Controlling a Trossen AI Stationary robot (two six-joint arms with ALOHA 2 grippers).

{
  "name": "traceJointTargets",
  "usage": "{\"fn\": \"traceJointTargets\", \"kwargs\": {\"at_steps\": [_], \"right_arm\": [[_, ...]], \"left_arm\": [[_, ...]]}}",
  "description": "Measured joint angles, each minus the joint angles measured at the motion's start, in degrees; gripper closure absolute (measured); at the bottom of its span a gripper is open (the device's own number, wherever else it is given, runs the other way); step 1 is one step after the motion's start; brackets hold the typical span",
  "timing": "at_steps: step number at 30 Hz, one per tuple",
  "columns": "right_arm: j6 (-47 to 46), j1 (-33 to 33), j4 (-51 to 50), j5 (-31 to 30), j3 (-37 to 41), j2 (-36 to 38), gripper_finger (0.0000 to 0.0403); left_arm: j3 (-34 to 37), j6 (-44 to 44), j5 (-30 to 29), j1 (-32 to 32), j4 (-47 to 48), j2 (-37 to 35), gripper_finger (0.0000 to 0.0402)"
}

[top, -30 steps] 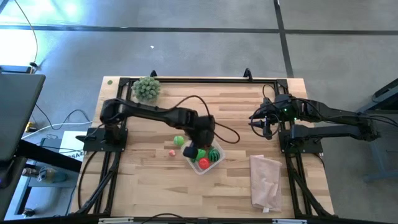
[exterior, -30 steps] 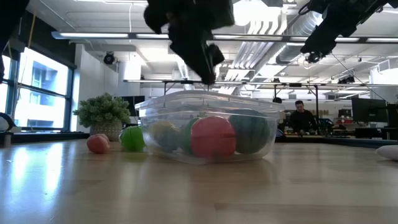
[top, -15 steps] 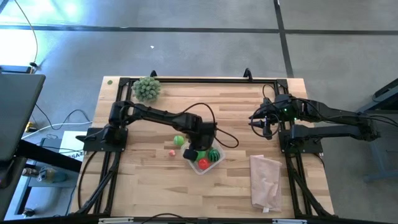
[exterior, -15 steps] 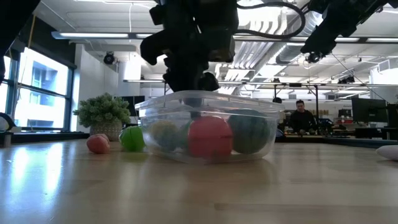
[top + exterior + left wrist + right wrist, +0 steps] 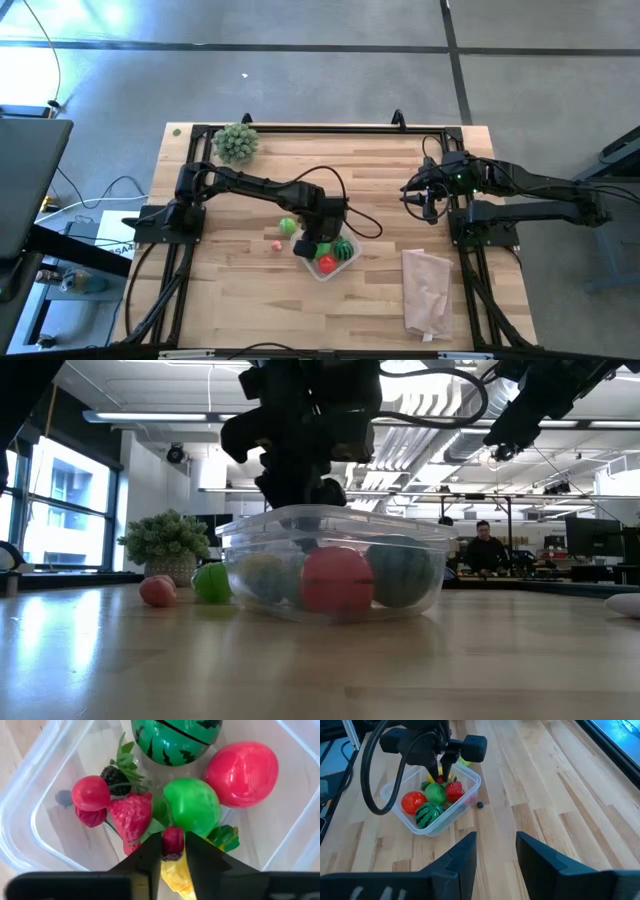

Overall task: Pick and placing Produce into tupperware
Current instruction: Put the red cherry into the transparent bin, then put the green cabbage into the transparent bin

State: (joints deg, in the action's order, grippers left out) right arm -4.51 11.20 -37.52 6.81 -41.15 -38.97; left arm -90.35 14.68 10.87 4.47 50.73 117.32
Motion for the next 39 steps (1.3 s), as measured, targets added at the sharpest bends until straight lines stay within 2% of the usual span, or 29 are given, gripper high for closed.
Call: {"fn": "traceJointTargets", "kwargs": {"at_steps": [6, 10, 15, 18, 28, 34, 39], "right_arm": [[0.00, 0.02, 0.01, 0.01, 0.00, -0.01, 0.0274], [0.00, 0.01, 0.00, 0.01, 0.00, -0.01, 0.0274], [0.00, 0.01, 0.02, 0.01, 0.00, 0.00, 0.0274], [0.00, 0.02, 0.00, 0.02, 0.00, 0.01, 0.0274], [0.00, 0.00, 0.00, 0.00, 0.00, 0.00, 0.0274], [0.00, 0.02, 0.00, 0.02, 0.00, -0.01, 0.0274], [0.00, 0.00, 0.00, 0.02, 0.00, -0.01, 0.0274]], "left_arm": [[0.00, -1.67, 0.00, 0.00, 0.30, 0.00, 0.0260], [0.00, -2.21, 0.01, 0.00, 0.42, 0.00, 0.0241], [-0.08, -3.73, 0.00, 0.00, 2.33, -0.97, 0.0244], [-1.97, -5.49, -0.67, 0.00, 7.16, -1.92, 0.0253], [-9.18, -9.51, -12.52, -0.38, 22.92, -7.06, 0.0279], [-8.24, -13.79, -22.36, -0.34, 29.62, -11.14, 0.0286], [-1.45, -11.33, -22.06, -0.33, 26.09, -15.47, 0.0287]]}}
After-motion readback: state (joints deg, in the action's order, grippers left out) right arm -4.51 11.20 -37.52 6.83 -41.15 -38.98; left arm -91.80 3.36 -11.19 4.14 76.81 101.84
